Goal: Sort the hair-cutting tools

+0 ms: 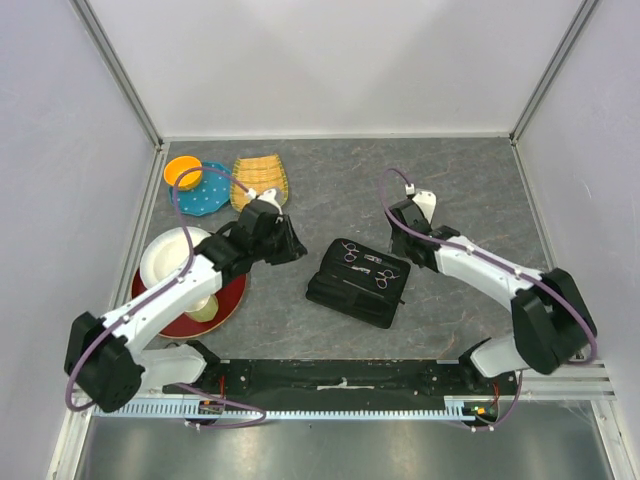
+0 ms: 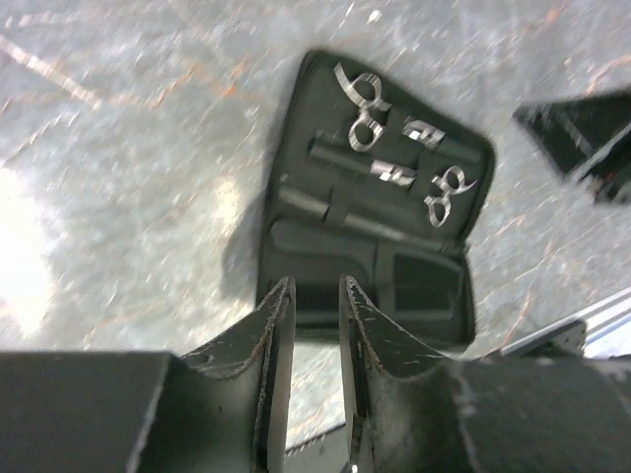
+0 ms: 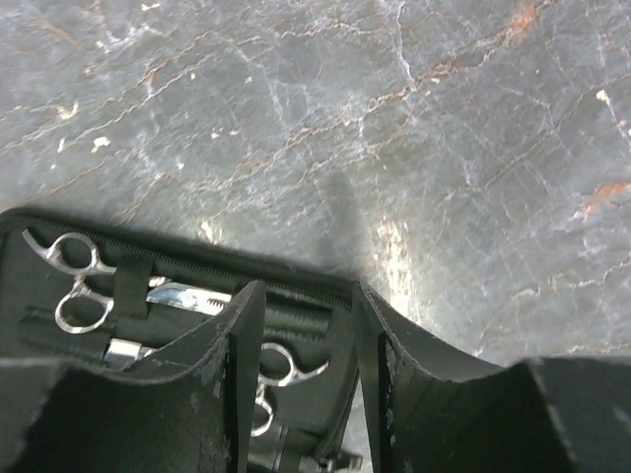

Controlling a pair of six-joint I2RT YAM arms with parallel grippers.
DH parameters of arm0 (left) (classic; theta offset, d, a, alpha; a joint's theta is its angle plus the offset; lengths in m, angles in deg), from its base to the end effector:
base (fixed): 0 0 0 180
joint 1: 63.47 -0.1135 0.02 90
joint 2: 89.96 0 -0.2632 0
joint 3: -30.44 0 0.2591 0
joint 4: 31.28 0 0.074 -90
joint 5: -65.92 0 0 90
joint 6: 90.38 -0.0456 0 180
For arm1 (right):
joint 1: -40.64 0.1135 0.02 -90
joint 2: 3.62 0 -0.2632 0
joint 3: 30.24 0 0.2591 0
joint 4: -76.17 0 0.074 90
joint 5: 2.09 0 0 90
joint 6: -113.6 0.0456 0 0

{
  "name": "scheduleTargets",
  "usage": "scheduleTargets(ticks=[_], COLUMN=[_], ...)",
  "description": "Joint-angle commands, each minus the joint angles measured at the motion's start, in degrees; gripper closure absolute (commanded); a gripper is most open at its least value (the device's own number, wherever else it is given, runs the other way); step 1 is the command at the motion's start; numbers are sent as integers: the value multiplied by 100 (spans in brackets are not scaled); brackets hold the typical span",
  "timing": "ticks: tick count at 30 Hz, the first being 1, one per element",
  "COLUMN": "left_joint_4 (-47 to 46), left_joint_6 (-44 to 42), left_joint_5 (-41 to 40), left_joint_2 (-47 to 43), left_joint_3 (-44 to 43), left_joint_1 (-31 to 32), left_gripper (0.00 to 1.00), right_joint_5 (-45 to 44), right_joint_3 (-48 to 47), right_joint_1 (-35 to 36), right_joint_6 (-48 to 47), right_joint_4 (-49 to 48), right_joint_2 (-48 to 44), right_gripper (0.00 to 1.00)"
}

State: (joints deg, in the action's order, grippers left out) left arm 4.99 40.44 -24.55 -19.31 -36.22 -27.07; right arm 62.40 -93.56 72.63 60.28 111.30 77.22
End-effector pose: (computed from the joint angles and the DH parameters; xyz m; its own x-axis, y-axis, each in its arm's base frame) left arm 0.2276 -0.1674 0.2665 -0.7782 -0.2383 -0.5810 0.1052 0.8626 -0.4948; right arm 0.2606 0.1396 0.2038 -0.6939 0.2022 -0.6911 0.1970 0.9765 0.0878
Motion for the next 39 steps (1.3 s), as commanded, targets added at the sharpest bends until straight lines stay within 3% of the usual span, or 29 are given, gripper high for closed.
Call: scheduleTargets(ticks=[1, 5, 10, 15, 28, 39], left_joint_4=[1234, 1501, 1308, 228, -2513, -3386], left_joint_6=[-144, -118, -30, 198, 515, 234], left_joint_5=[-164, -269, 301, 1083, 1620, 1523], left_joint_2=[-648, -913, -659, -483, 747, 801], left_joint_3=[343, 704, 1222, 1872, 2445, 1971], left_joint_1=[-2, -2, 16, 60, 253, 280], left_gripper=[71, 76, 74, 74, 68, 54], right_joint_5=[-41, -6, 117, 372, 1030, 1752], right_joint_3=[-473, -596, -720, -694, 159, 1108], right_joint_1=[-166, -324, -518, -571, -562, -281], right_joint_6=[-434, -531, -557, -522, -382, 268], right_joint_4=[-99, -205, -407, -486, -767, -917], right_joint_2=[625, 1065, 1487, 1768, 1479, 680], right_gripper=[52, 49, 48, 48, 51, 55])
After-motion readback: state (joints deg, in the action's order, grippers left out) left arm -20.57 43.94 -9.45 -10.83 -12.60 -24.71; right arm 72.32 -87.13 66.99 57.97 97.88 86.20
